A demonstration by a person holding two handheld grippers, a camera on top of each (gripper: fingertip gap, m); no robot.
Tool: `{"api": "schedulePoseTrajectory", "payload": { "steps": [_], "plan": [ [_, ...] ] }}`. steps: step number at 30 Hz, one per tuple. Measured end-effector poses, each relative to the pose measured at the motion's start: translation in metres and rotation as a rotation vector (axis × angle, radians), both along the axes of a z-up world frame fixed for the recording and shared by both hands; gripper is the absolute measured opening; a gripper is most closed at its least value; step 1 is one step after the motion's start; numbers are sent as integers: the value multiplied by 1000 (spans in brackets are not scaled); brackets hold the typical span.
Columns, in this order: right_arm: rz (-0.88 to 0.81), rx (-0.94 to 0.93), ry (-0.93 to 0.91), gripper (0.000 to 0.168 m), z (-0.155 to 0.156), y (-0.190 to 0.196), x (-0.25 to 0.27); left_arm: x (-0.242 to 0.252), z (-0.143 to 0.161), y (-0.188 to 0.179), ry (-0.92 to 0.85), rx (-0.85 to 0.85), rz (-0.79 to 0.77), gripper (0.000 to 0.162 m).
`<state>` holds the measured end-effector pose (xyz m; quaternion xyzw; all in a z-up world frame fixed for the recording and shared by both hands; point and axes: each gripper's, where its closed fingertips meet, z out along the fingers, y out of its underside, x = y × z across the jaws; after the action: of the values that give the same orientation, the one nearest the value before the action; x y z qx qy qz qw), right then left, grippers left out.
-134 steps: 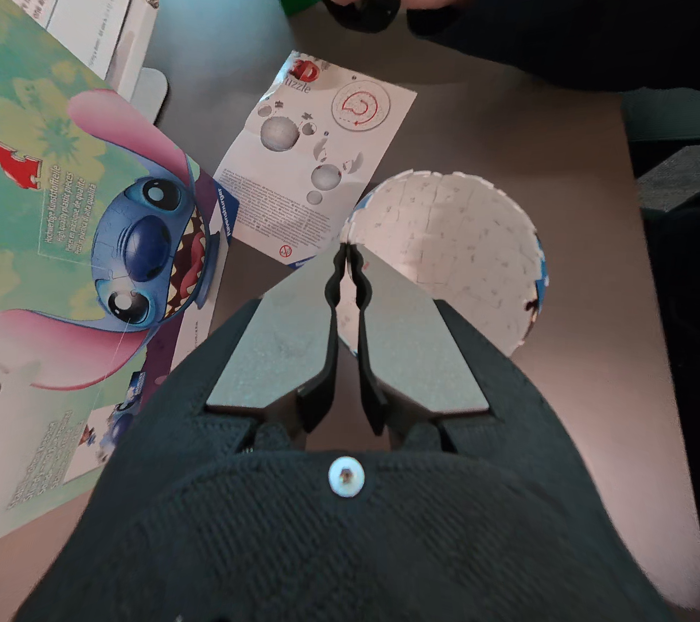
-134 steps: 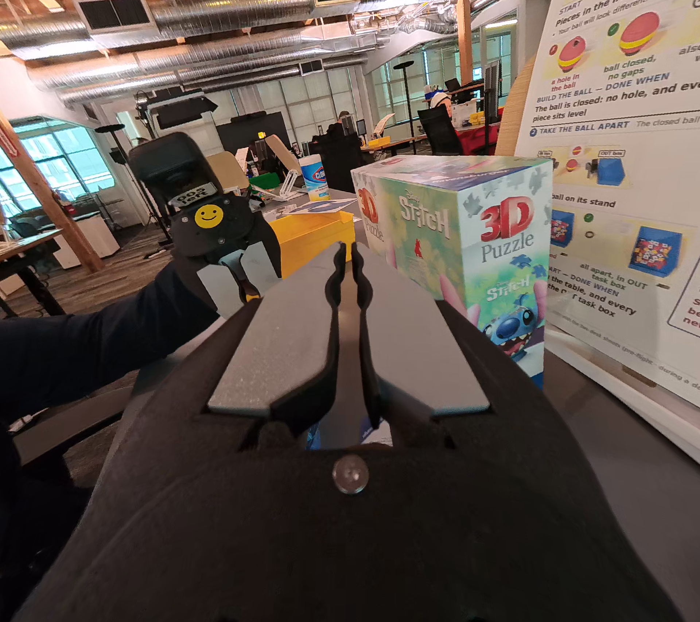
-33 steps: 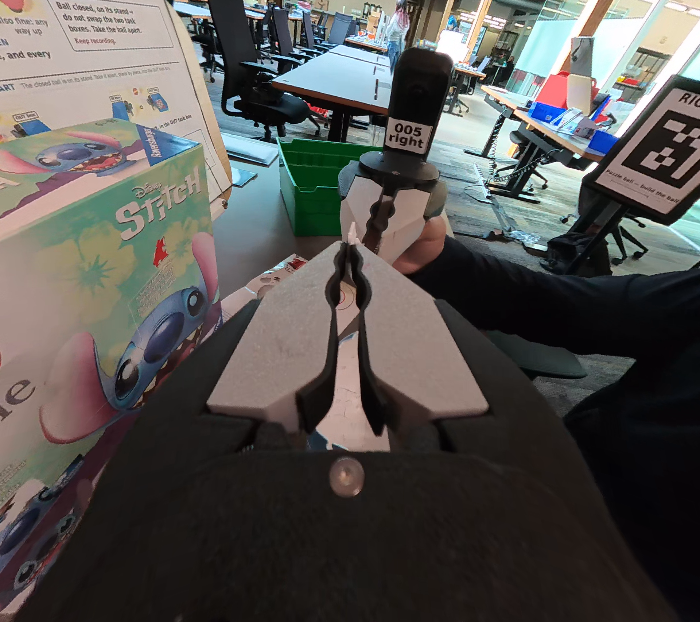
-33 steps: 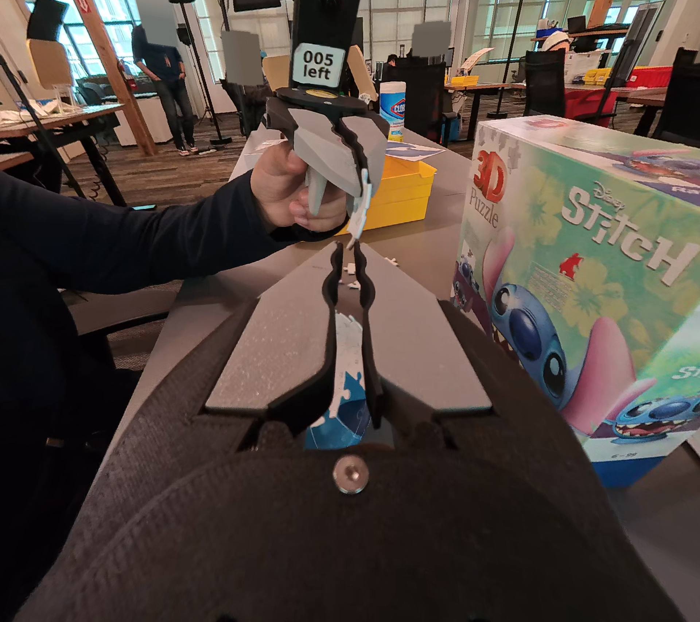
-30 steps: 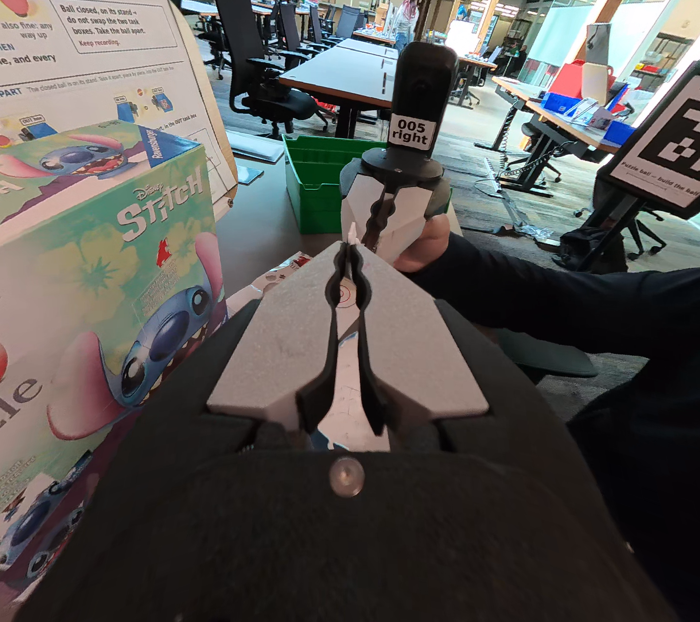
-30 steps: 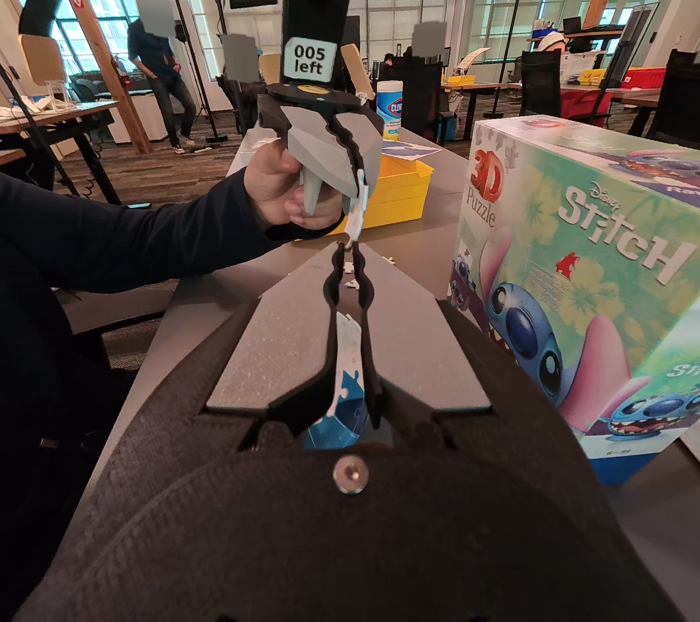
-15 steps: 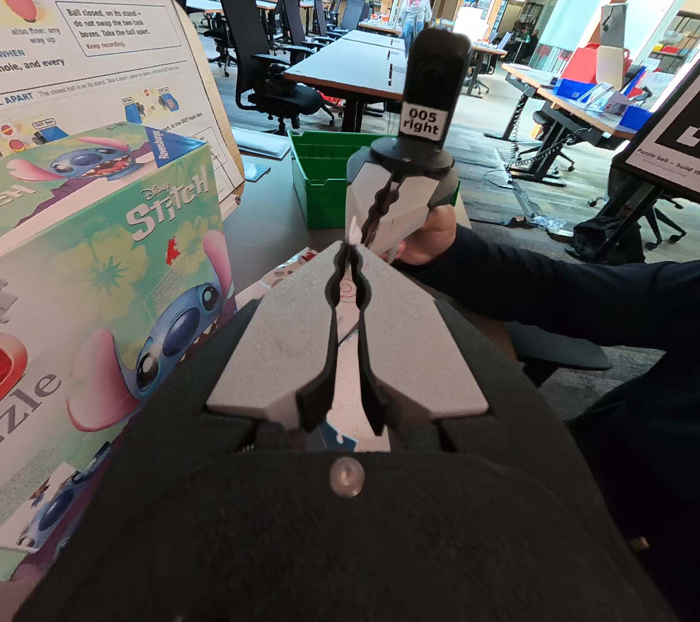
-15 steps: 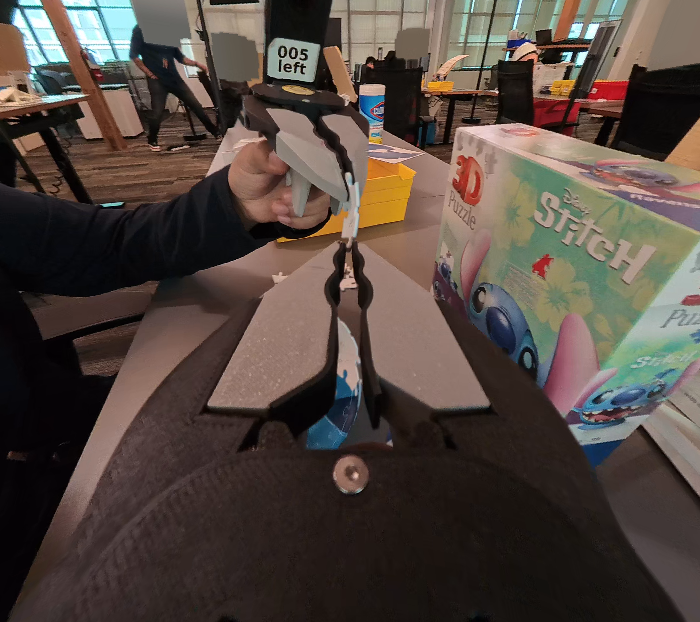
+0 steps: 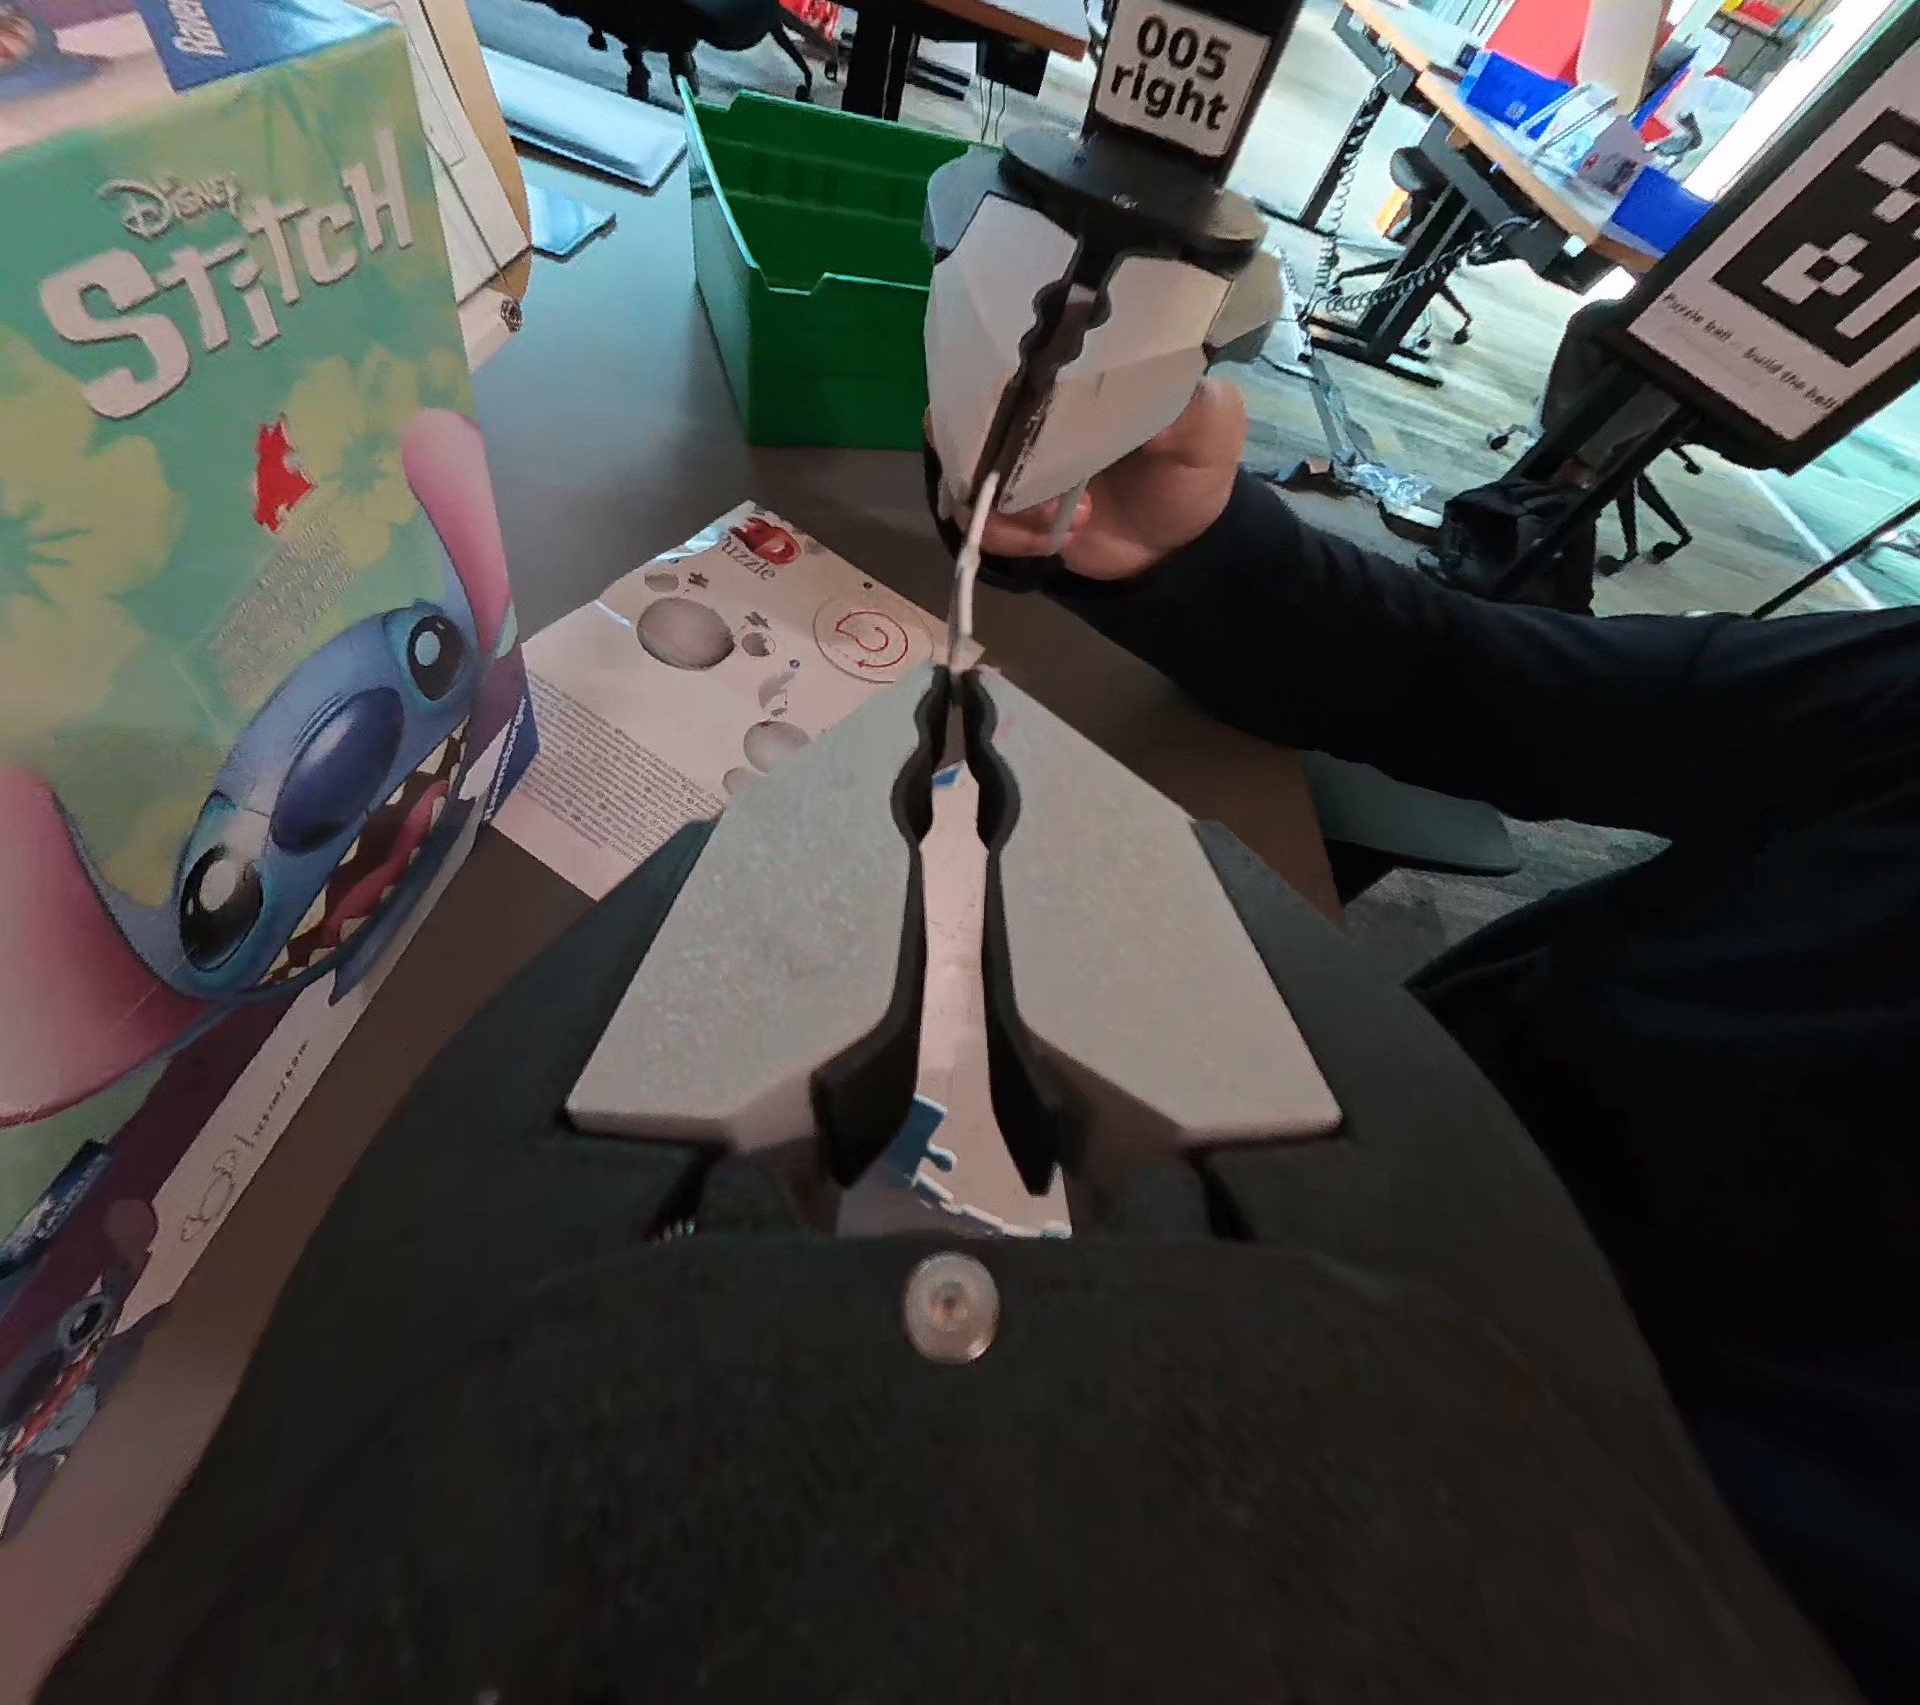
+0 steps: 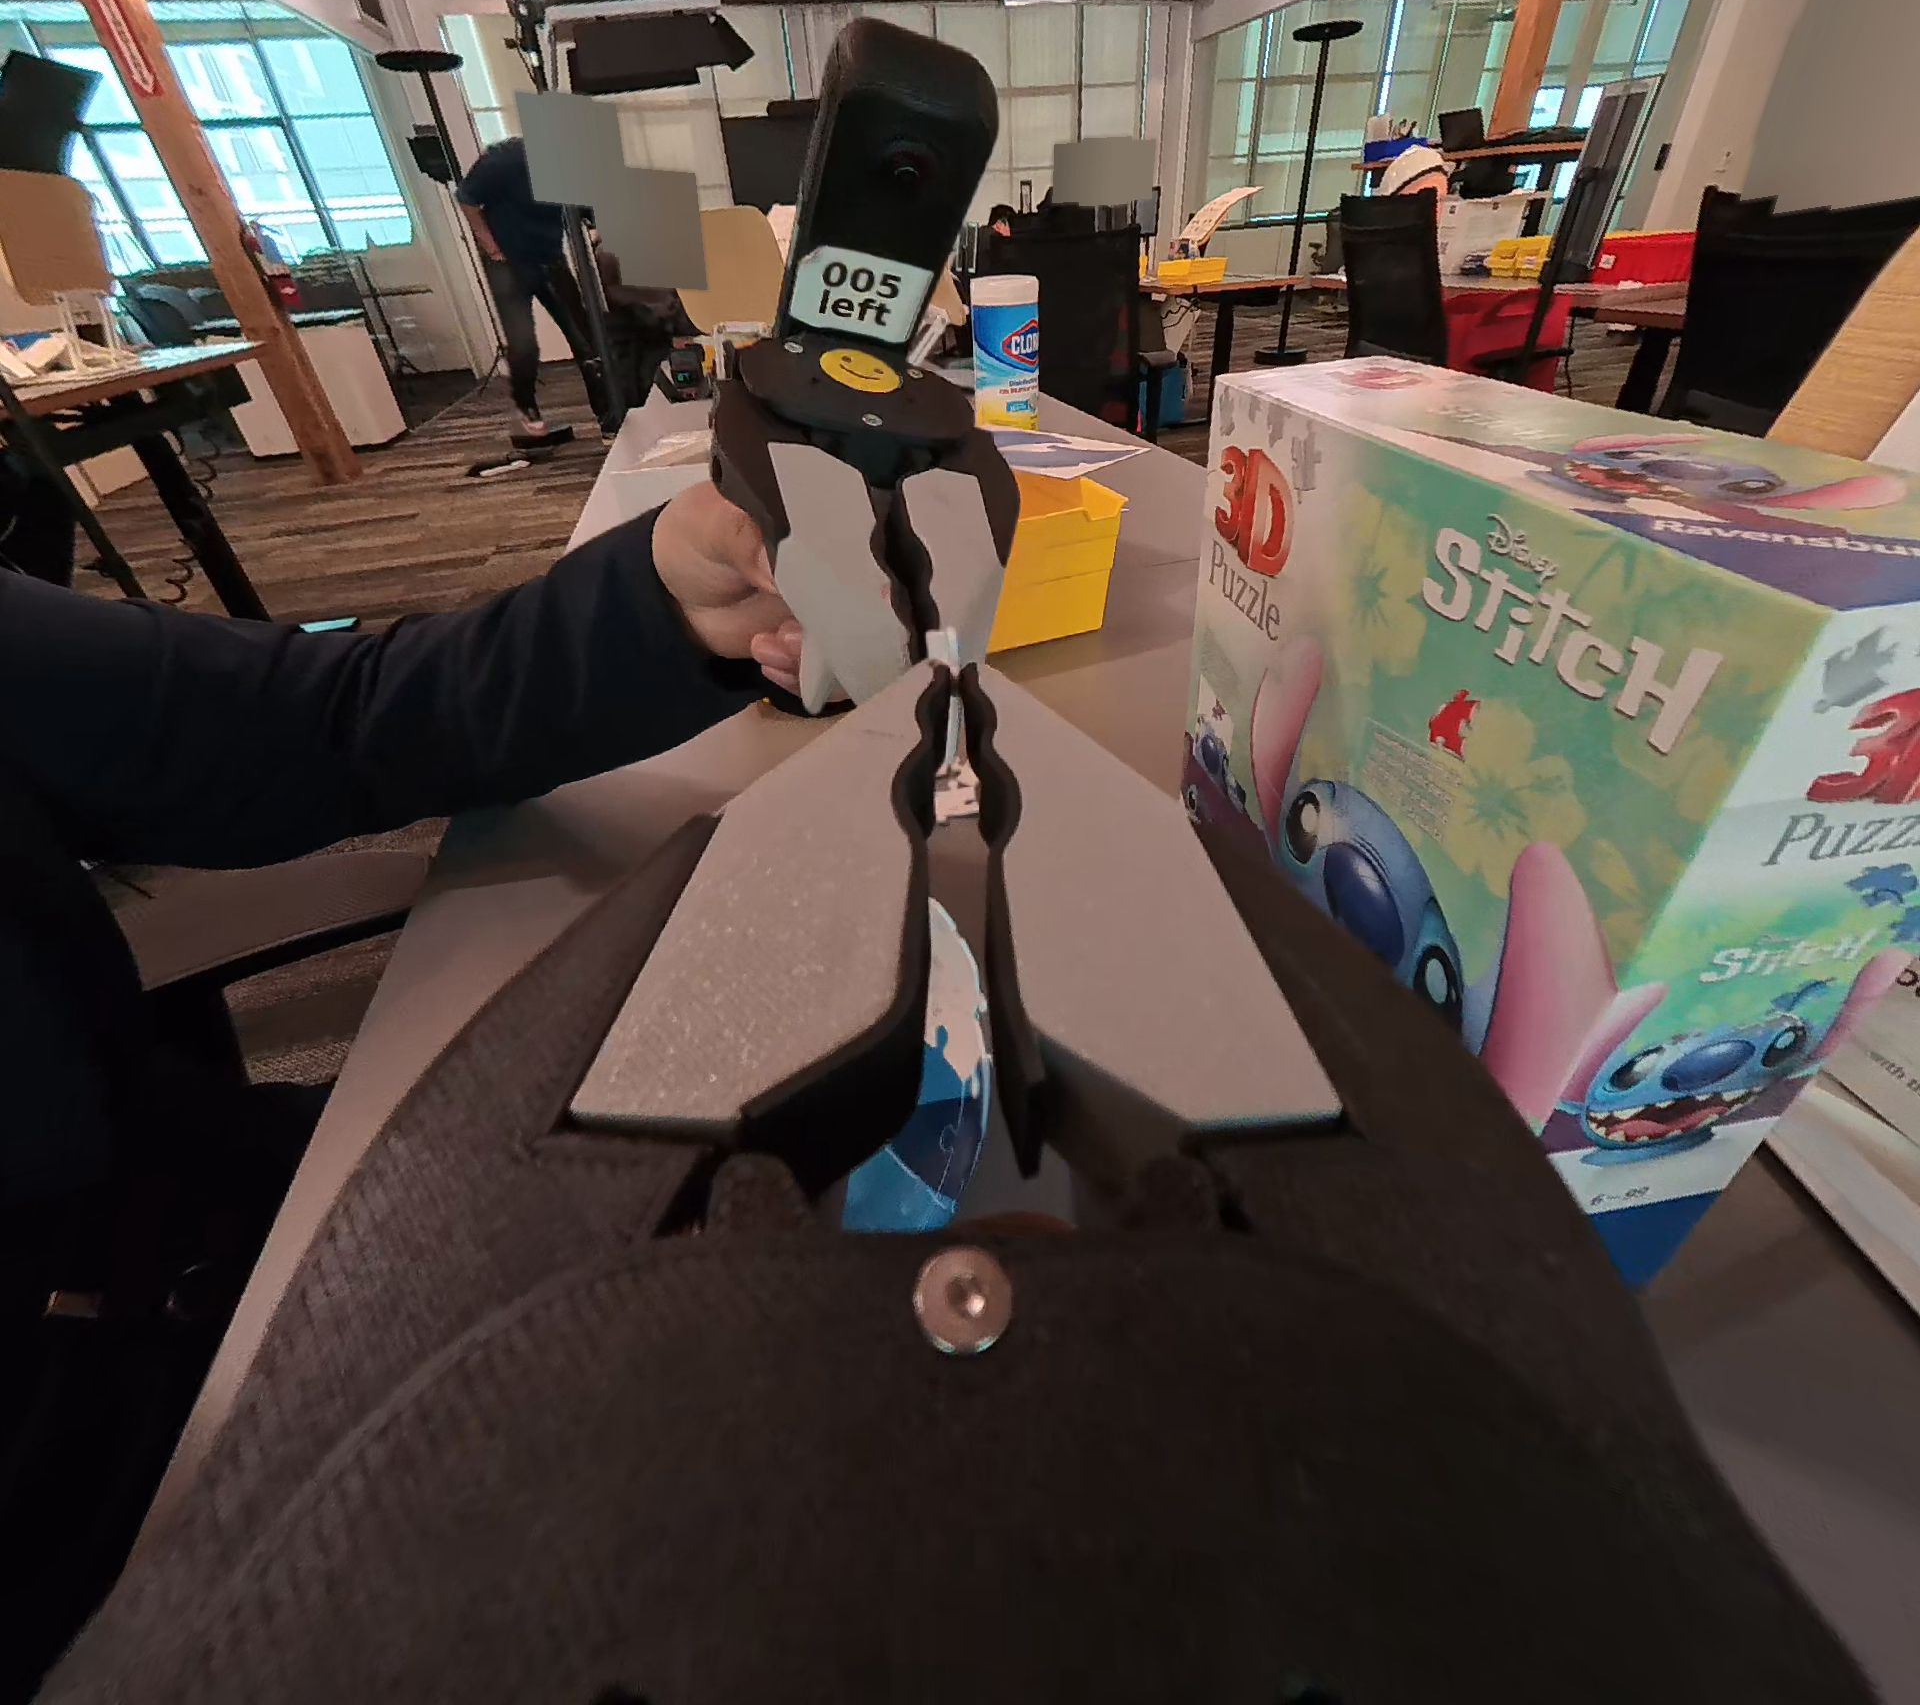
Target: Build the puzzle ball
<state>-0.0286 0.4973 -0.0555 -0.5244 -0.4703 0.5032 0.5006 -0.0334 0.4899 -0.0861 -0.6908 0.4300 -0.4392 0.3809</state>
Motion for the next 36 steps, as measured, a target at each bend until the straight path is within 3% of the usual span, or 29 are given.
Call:
{"api": "schedulePoseTrajectory", "payload": {
  "steps": [36],
  "plan": [
    [31,-12,-6,0,-2,-4,-2,11,-11,-9,27,-29,-46,0]
  ]
}}
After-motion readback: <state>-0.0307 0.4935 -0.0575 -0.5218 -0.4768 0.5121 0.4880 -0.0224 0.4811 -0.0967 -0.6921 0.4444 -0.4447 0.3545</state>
